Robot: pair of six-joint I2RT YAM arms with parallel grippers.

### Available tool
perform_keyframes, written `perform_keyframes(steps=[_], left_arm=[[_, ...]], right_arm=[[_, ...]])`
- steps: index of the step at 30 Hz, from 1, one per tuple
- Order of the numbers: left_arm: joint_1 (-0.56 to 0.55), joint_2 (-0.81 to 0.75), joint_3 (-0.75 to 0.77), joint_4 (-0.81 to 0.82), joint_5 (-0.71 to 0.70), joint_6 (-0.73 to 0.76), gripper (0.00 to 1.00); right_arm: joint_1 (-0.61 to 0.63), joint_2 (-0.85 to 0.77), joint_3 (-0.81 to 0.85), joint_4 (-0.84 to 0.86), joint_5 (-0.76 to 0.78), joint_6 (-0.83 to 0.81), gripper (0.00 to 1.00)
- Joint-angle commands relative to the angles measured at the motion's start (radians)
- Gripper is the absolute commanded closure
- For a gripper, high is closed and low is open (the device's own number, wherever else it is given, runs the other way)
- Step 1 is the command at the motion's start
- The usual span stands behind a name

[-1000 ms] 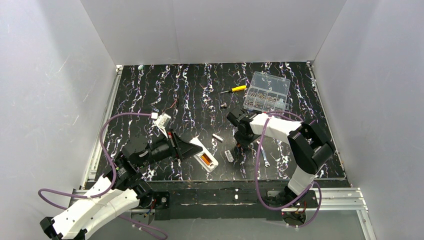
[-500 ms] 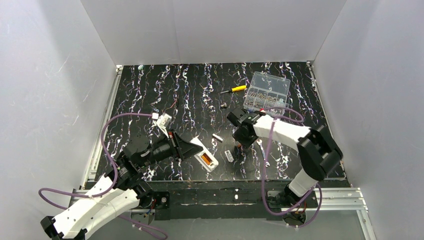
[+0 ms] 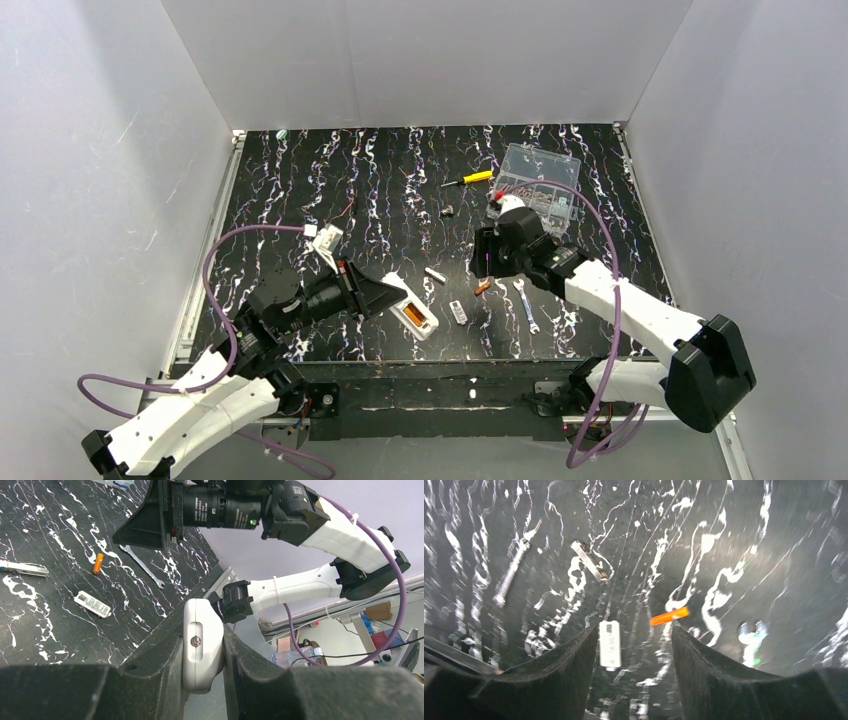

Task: Load the batteries into the remote control

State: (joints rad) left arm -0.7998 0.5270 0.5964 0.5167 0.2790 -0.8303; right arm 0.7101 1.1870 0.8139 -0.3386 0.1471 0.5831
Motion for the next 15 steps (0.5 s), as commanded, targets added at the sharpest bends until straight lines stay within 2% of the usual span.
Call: perform_keyframes(steps=[1, 3, 5, 8, 10, 15], left_arm=[[0.0, -0.037, 0.002, 0.05, -0.003, 0.0, 1.0], [0.001, -0.047, -0.008, 0.054, -0.012, -0.003, 1.0], [0.0, -0.055, -0.011, 0.048, -0.016, -0.004, 1.0], [0.0, -0.06, -0.005, 0.025, -0.019, -0.003, 1.0], [-0.001, -0.06, -0.002, 0.021, -0.013, -0.005, 1.0], [-0.001, -0.061, -0.006, 0.027, -0.009, -0.006, 1.0]], right_arm=[[-0.057, 0.043, 0.09, -0.002, -0.236, -0.725, 0.35], [-0.08, 0.063, 0.099, -0.064, -0.284, -0.955, 0.35], [-0.135, 0.078, 0.11, -0.077, -0.329, -1.068, 0.35], [-0.237, 0.1, 0.133, -0.146, -0.578, -1.279, 0.35], [-0.255, 0.127, 0.156, -0.23, -0.662, -1.431, 0.35], [-0.265, 0.221, 0.163, -0.388, -0.655, -1.758, 0.36]])
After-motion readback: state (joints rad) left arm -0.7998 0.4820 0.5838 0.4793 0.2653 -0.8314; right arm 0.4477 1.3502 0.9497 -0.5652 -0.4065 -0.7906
